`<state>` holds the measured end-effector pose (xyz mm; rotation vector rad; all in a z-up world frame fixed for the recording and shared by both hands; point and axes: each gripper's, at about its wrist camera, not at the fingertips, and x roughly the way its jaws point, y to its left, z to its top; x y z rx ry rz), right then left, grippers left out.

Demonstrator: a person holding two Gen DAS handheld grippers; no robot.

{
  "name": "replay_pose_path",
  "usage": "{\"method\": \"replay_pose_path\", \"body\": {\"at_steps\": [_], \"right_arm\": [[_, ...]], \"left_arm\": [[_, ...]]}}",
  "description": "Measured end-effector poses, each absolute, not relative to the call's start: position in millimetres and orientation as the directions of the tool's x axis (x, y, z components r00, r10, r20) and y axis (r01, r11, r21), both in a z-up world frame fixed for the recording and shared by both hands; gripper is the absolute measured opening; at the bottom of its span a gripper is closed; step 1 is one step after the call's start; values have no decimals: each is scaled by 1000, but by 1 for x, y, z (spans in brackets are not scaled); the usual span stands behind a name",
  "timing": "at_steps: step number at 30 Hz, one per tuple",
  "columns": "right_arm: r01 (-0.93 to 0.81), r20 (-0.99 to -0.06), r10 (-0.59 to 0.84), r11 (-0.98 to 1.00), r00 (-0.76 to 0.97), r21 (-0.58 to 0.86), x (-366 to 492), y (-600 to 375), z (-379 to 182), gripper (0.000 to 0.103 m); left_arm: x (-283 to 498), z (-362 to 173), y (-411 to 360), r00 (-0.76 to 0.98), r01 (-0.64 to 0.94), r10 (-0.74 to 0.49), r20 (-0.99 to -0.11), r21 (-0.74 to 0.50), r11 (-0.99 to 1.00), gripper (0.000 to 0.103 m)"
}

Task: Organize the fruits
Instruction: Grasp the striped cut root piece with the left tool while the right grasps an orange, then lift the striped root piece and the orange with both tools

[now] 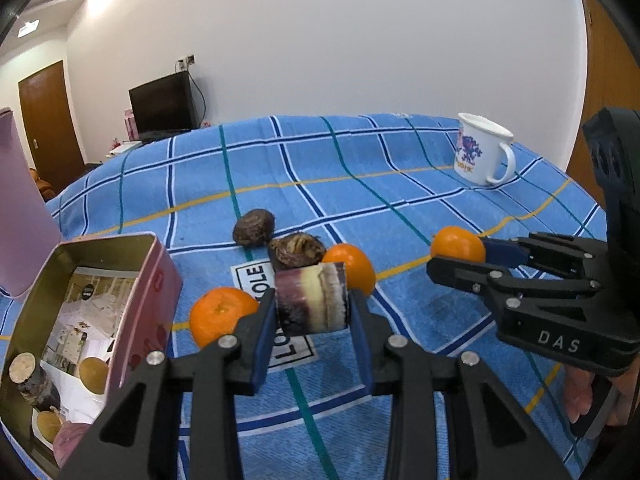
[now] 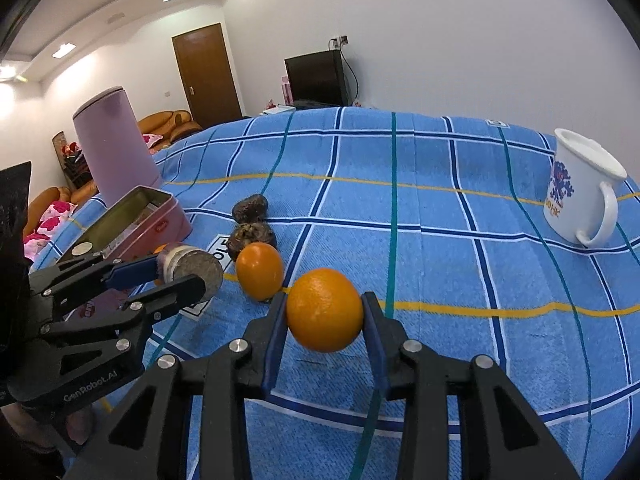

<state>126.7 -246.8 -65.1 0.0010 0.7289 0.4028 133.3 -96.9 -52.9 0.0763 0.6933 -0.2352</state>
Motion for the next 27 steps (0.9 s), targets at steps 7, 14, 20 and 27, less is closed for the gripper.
{"method": "replay_pose_path", "body": {"at_steps": [7,14,20,27], "right_arm": [[-372,-619,371,918,693,134,121,-247,-62,38],[-379,-600,373,917,708,123,118,-247,-60,38],[-379,-590,374,917,715,123,116,-248,-58,38],[-379,-564,376,918,735,119,111,-249,-55,38]], "left_arm": [[127,-49,-97,770,231,-182,-611,1,973,36],[121,-46,-97,792,223,-171,-586,17,975,36],[117,-44,-98,806,222,-166,-568,29,975,36],[113,-43,-98,817,221,-164,-553,36,975,36]]}}
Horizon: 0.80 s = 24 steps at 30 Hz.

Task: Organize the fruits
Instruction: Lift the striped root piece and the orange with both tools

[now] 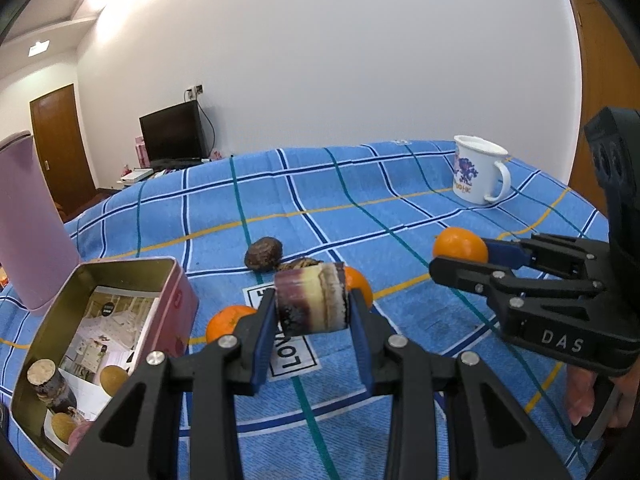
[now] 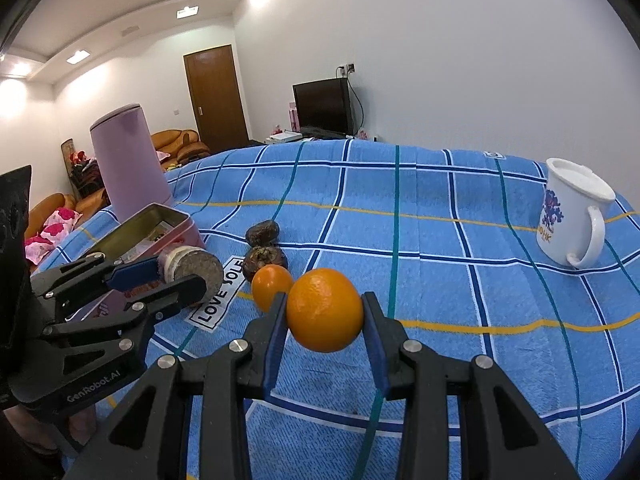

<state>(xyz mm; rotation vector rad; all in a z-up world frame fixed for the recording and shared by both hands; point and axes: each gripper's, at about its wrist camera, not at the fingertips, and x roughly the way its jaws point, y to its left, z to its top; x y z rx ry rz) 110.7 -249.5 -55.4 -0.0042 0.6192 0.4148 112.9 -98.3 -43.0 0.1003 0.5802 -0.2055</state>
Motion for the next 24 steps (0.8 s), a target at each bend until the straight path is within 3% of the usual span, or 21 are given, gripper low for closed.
{"method": "replay_pose_path", "body": {"at_steps": [24], "right_arm": [[-384,-503,377,918,778,94,98,-252,-47,38]], "left_arm": [[104,-36,-94,850,203,-159,-502,35,978,36]]}}
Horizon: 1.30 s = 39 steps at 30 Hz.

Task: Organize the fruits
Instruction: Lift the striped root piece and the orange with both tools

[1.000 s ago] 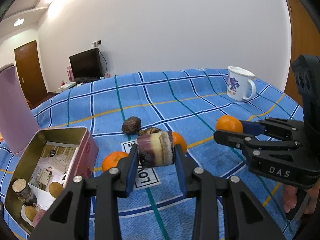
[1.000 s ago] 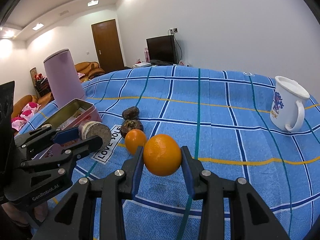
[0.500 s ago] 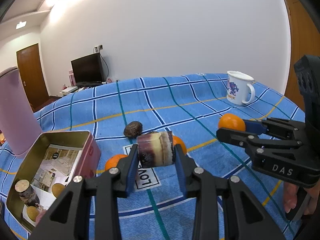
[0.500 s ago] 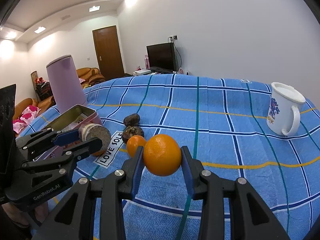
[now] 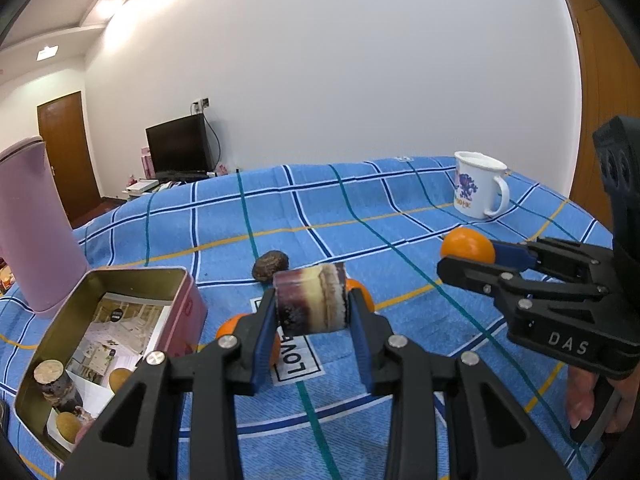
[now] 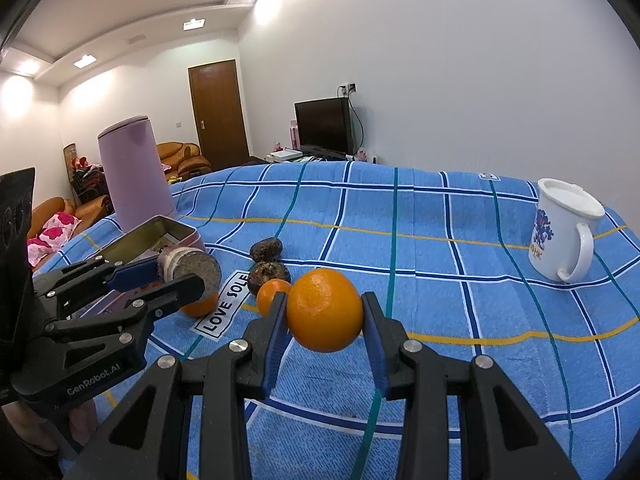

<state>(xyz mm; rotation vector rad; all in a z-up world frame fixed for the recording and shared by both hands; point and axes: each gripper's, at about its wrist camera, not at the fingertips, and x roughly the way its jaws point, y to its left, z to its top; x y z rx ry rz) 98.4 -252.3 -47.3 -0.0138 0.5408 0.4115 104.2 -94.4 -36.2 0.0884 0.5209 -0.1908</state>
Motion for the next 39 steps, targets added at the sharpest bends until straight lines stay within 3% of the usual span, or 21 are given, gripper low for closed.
{"method": "replay_pose_path", "body": {"at_steps": [39], "right_arm": [[-378,-387,362,925,848,38,73,-253,-37,38]], "left_arm": [[88,-29,-89,900,153,-123,-418,37,988,36]]}}
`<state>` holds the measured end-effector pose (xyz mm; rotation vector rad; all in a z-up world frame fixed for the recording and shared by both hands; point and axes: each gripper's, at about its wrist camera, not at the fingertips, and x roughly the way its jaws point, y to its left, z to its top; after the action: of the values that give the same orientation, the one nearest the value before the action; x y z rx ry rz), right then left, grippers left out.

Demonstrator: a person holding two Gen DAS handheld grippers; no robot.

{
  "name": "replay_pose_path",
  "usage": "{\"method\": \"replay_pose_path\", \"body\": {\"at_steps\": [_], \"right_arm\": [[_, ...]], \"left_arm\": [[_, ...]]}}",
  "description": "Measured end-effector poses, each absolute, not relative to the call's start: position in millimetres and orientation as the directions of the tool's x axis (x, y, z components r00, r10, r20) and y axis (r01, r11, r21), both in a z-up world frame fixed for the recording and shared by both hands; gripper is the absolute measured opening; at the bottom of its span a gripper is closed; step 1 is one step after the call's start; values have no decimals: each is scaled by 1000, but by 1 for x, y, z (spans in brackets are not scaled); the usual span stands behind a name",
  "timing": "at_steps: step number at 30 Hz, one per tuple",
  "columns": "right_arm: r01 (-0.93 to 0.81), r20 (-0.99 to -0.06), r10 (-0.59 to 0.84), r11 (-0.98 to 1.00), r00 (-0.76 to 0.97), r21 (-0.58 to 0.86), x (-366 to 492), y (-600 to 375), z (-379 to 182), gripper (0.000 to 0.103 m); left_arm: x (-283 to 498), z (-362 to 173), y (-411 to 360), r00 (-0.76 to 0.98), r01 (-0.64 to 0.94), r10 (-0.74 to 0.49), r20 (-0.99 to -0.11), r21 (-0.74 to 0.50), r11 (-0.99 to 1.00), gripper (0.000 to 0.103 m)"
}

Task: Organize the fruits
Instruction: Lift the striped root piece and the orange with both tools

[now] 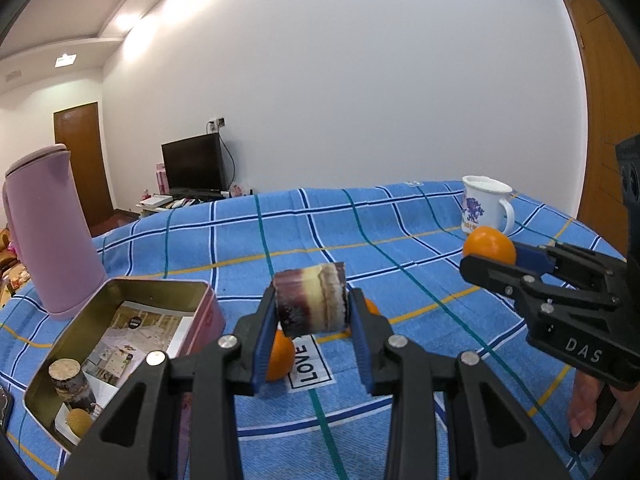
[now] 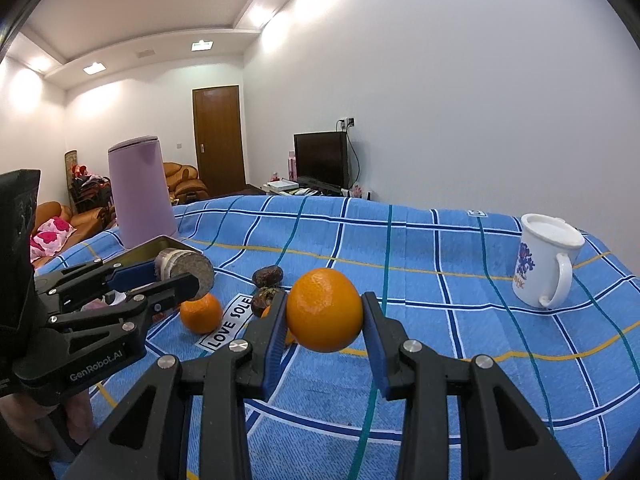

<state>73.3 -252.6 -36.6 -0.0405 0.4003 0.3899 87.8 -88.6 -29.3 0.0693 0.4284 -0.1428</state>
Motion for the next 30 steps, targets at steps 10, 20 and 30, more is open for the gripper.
{"method": "replay_pose_path", "body": {"at_steps": [10,20,30], "right_arm": [[-391,-344,371,920,863,14,62,-249,-33,38],[-419,-316,395,908,863,-11,54,-240,-31,38],[-410,-327,387,912,862,-2,58,-237,-31,38]], "left_arm": [[81,-27,-87,916,126,-103,-386,34,991,36],[77,-25,-84,927,107,-89,-365,29,994,36],[74,-24,-84,930,88,-73,-360,26,996,36]]}}
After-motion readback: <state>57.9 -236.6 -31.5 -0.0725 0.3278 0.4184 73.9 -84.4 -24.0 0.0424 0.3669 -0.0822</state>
